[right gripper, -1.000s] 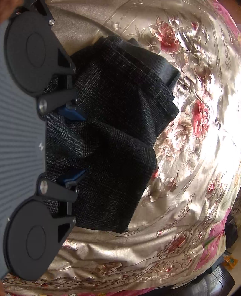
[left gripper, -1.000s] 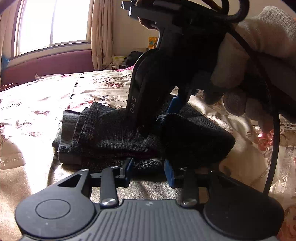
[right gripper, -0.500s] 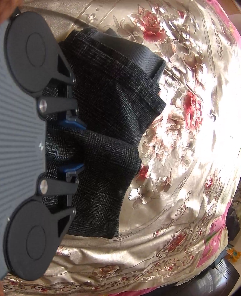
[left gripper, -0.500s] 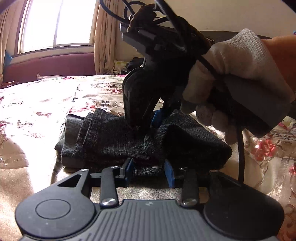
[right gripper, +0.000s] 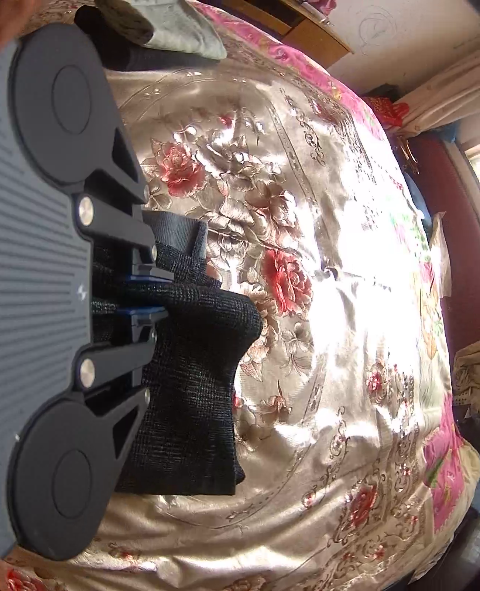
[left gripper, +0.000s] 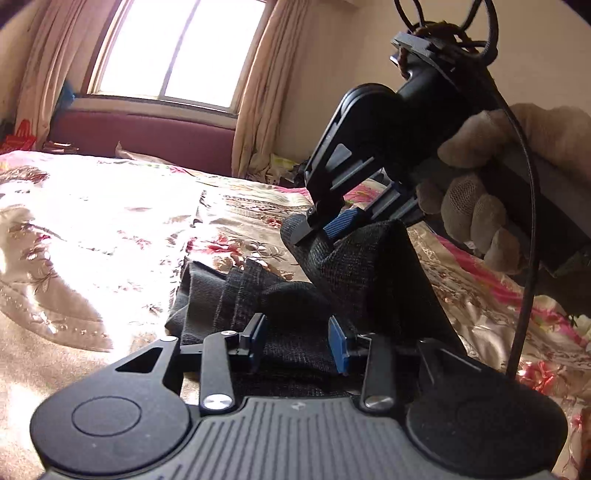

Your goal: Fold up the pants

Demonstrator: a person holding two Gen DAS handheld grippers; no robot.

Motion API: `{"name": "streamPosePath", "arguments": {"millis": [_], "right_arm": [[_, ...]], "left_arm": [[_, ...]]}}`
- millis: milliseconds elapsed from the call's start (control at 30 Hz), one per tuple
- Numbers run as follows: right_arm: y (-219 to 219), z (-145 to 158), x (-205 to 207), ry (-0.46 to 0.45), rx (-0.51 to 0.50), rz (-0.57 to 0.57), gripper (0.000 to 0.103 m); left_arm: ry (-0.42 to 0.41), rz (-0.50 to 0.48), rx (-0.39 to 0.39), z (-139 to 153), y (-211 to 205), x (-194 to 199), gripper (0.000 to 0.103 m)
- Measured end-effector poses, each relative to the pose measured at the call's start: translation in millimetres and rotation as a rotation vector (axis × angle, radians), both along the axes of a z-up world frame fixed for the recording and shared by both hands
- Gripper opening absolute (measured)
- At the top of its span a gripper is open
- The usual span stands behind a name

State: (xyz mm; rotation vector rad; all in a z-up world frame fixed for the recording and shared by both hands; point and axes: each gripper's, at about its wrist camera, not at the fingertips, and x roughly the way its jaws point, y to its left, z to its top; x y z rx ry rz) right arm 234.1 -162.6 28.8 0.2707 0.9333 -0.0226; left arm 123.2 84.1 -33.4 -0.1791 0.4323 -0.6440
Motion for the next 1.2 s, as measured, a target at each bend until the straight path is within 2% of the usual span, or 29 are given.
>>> {"name": "streamPosePath", "arguments": {"millis": [33, 67, 100, 167, 233, 300, 400, 467, 567, 600, 633, 700, 767, 833, 933, 1033, 1133, 1200], "right_arm": [[2.7, -4.8, 5.7, 0.005, 0.02, -0.014, 0.013], [5.6, -9.3, 10.1, 0.008, 0.046, -0.022, 0.005], [9.9, -13.2, 13.7, 0.009, 0.072, -0.019, 0.002], [23.6, -16.1, 19.9, 0.001, 0.112, 0.002, 0.001], [46.9, -14.9, 23.7, -0.015, 0.03, 0.066, 0.001], [69.6, -9.5, 17.6, -0.033, -0.131, 0.178, 0.002], [65.6, -2.1, 7.3, -0.042, -0.216, 0.189, 0.004], [52.4, -1.2, 5.1, -0.009, -0.263, 0.184, 0.009], [22.4, -4.4, -6.7, 0.036, -0.195, 0.16, 0.02], [14.3, -5.4, -15.5, 0.028, -0.175, 0.171, 0.026], [8.5, -6.0, -26.0, 0.012, -0.171, 0.195, 0.027], [0.3, -7.2, -48.4, -0.026, -0.241, 0.238, 0.029], [-9.6, -11.1, -73.7, -0.067, -0.31, 0.279, 0.03], [-21.2, -14.6, -86.3, -0.089, -0.284, 0.284, 0.032], [-35.2, -21.5, -85.6, -0.107, -0.211, 0.294, 0.037], [-46.1, -27.6, -74.4, -0.114, -0.167, 0.296, 0.037], [-58.4, -25.9, -65.1, -0.13, -0.134, 0.29, 0.038], [-65.1, -22.6, -61.9, -0.148, -0.124, 0.289, 0.038]], "left_arm": [[0.009, 0.012, -0.014, -0.7, 4.6, 1.3, 0.051], [0.01, 0.021, -0.02, -1.2, 8.0, 2.2, 0.051], [0.007, 0.03, -0.02, -1.3, 8.7, 2.6, 0.051], [0.004, 0.042, -0.005, -2.1, 9.3, 3.2, 0.051], [0.011, 0.034, 0.009, -5.1, 9.7, 3.6, 0.051], [0.007, 0.0, 0.013, -6.1, 7.3, 4.2, 0.051], [0.0, -0.034, 0.032, -3.2, 2.3, 2.2, 0.051], [0.02, -0.042, 0.036, -4.0, -1.7, 4.2, 0.052], [0.07, -0.042, 0.032, -4.8, -5.4, 5.2, 0.056], [0.082, -0.045, 0.02, -5.7, -7.2, 4.7, 0.057], [0.081, -0.044, 0.02, -5.2, -8.3, 3.1, 0.058], [0.035, -0.031, 0.082, -3.7, -12.7, -5.4, 0.062], [-0.038, -0.008, 0.22, -4.8, -26.1, -14.9, 0.062], [-0.069, -0.003, 0.313, -10.2, -36.5, -23.6, 0.062], [-0.083, 0.015, 0.401, -16.7, -55.3, -28.7, 0.062], [-0.106, 0.018, 0.415, -14.7, -73.1, -27.7, 0.062], [-0.143, 0.076, 0.447, -12.6, -86.6, -18.7, 0.062], [-0.129, 0.091, 0.42, -11.7, -82.9, -10.2, 0.062]]}}
